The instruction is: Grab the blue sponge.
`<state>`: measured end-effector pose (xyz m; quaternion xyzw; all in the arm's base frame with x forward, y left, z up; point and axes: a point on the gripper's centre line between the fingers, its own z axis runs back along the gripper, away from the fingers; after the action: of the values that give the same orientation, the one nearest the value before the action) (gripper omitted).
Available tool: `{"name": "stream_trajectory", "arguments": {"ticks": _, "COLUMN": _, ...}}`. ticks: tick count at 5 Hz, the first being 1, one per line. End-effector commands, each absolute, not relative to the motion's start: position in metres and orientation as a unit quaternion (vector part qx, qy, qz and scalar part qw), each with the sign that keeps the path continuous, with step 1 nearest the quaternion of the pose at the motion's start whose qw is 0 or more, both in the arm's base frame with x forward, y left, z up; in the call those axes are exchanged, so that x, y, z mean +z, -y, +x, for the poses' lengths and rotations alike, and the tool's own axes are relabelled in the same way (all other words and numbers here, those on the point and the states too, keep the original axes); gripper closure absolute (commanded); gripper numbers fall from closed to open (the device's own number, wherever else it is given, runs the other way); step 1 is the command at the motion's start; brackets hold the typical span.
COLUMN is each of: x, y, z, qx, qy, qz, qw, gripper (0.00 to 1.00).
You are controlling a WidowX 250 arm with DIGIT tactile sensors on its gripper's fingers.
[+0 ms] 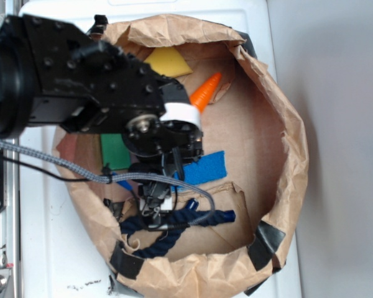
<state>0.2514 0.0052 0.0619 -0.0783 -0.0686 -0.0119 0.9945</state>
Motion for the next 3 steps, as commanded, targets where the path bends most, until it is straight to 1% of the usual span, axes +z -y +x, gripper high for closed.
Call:
{"name": "stream_trajectory", "arguments": {"ticks": 1, "x": 0.113, "y": -0.008, "z": 0.261, "qx": -0.02, "qy": 0.079, "qz": -0.091, "qw": 0.993, "gripper": 0.0}}
{"name": "stream_trajectory", "arguments": {"ticks": 2, "x": 0.116, "y": -0.007, "z": 0.27, "qx": -0.012, "qy": 0.082, "qz": -0.098, "qw": 0.992, "gripper": 0.0}}
{"name": "stream_trajectory", "arguments": {"ticks": 3, "x": 0.108, "y": -0.002, "z": 0.279, "qx": -0.007, "qy": 0.091, "qz": -0.088, "qw": 0.992, "gripper": 0.0}}
